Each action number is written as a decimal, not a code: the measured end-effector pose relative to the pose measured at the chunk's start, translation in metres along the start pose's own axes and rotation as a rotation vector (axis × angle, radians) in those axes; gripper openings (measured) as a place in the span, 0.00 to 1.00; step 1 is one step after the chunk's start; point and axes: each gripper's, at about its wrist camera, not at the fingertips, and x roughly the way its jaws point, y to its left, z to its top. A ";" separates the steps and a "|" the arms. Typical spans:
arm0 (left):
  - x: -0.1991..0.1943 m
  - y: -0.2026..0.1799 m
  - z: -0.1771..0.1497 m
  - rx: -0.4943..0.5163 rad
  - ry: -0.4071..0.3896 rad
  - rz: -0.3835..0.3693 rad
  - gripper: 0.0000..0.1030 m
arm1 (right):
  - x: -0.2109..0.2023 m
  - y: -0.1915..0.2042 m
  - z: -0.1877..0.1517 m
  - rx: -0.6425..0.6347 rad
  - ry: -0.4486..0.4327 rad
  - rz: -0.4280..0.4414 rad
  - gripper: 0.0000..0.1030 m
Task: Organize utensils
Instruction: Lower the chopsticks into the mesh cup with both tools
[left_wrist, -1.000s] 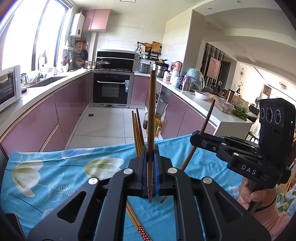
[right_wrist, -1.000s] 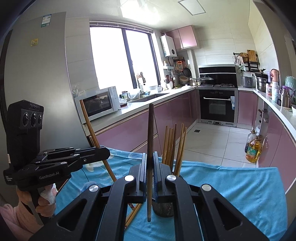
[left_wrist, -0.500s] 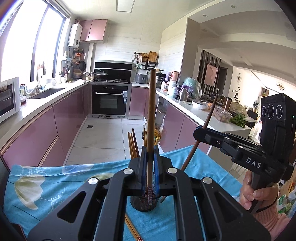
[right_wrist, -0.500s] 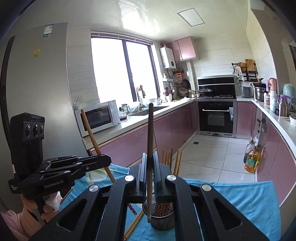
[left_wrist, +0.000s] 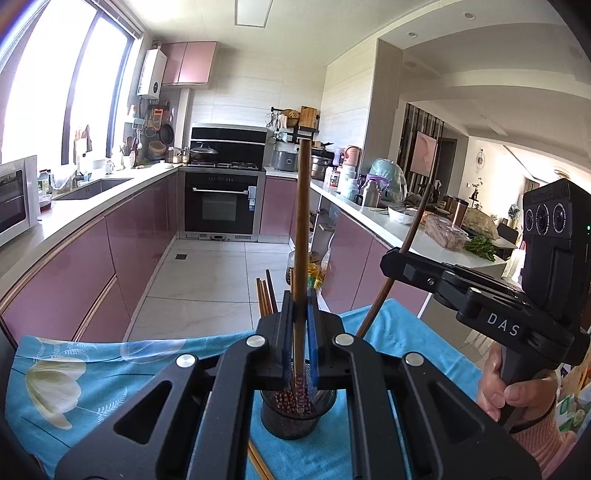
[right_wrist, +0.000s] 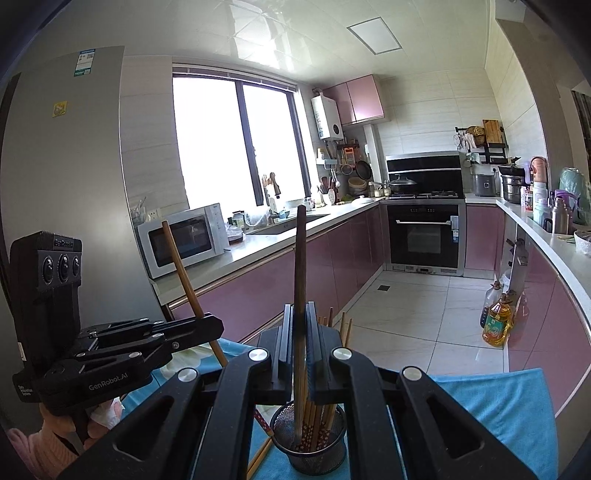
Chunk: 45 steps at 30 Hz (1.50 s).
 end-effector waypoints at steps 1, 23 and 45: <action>0.002 0.000 -0.001 -0.001 0.003 0.001 0.07 | 0.001 -0.001 0.000 0.002 0.003 0.000 0.05; 0.042 0.005 -0.012 0.001 0.071 0.009 0.07 | 0.025 -0.013 -0.015 0.020 0.082 -0.026 0.05; 0.067 0.014 -0.026 0.010 0.129 0.012 0.07 | 0.044 -0.015 -0.025 0.022 0.149 -0.023 0.05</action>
